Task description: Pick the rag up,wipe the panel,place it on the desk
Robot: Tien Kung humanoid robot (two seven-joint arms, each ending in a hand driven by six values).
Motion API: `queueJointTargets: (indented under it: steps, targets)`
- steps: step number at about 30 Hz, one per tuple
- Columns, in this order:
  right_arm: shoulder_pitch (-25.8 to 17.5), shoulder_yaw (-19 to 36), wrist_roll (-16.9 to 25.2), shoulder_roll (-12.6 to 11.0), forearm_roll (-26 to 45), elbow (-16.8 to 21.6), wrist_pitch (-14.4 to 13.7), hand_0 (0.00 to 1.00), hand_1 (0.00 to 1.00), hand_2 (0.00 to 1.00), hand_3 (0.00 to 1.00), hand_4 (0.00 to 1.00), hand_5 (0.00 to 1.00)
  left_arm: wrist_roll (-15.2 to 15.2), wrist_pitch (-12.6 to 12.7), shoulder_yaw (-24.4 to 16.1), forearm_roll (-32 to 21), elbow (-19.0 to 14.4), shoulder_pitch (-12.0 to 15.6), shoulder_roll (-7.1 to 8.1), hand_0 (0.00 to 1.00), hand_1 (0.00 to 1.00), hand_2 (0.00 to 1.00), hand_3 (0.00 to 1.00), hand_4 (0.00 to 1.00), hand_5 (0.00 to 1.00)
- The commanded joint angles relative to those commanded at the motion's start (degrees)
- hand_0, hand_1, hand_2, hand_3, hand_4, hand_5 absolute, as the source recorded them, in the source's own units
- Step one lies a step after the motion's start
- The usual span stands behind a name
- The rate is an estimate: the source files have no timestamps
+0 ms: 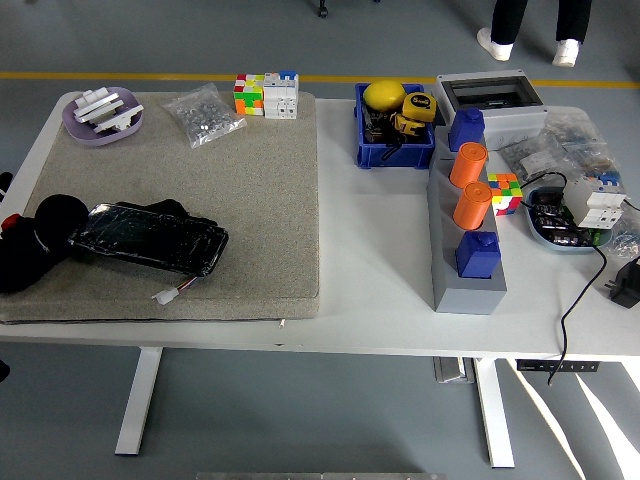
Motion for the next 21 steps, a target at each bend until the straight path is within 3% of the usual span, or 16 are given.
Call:
queueJointTargets:
  steps: [21]
  targets:
    - [0.8,-2.7,-0.1,-0.4,1.6,-0.5,-0.1,0.769,0.614,0.674,0.565,0.971,0.467,0.7,1.1,-1.4,8.8,-1.0,0.9,0.72,0.669,0.643,0.598,0.568,0.882,0.197]
